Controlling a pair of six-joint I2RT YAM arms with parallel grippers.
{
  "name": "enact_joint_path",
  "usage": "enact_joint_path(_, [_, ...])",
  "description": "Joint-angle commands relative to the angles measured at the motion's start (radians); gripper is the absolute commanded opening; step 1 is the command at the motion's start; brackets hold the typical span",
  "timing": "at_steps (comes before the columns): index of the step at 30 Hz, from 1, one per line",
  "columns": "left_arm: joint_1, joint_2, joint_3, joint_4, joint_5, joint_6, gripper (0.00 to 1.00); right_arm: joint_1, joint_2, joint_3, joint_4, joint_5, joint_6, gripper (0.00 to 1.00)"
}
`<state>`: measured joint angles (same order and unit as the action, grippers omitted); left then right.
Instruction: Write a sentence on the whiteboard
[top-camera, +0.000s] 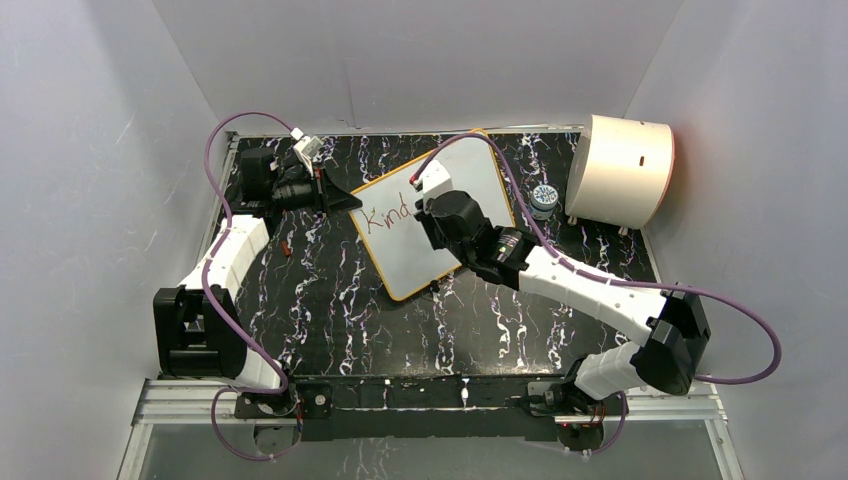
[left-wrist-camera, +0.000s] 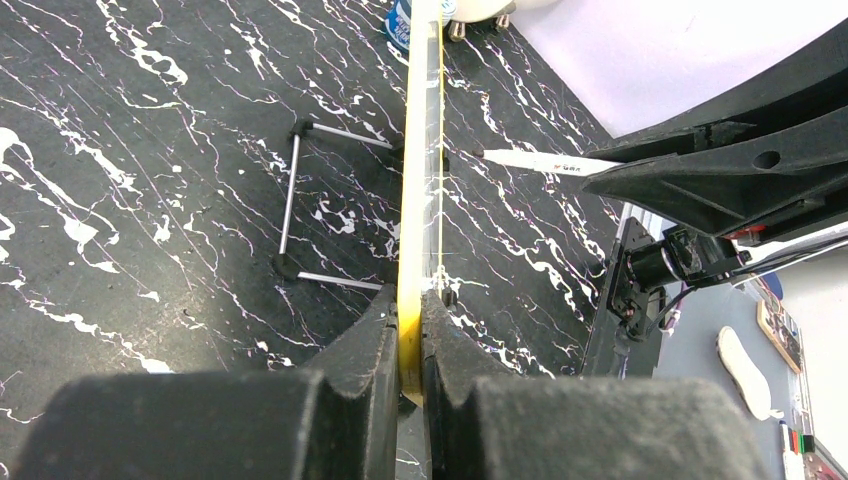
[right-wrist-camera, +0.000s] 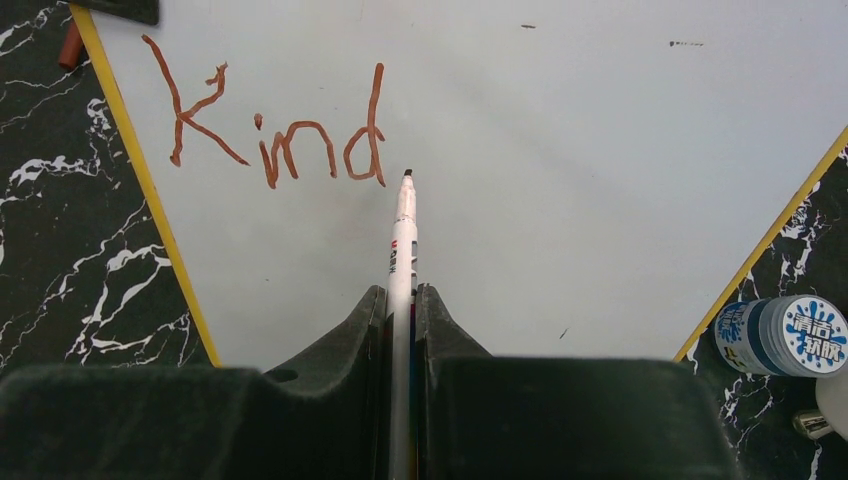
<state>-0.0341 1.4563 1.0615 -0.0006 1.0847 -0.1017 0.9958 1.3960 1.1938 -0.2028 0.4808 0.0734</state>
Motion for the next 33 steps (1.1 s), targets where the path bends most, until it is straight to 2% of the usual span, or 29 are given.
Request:
enact_joint_path(1, [-0.047,0.036,-0.031,-0.119,-0.009,0.08,0.0,-0.008,-0.033,-0.011,0.077,0.021,-0.007,0.0])
enact_joint_path(33, [-0.047,0.027,-0.029,-0.123,-0.004,0.082,0.0,-0.031,0.03,0.042,0.124,-0.046,-0.024,0.0])
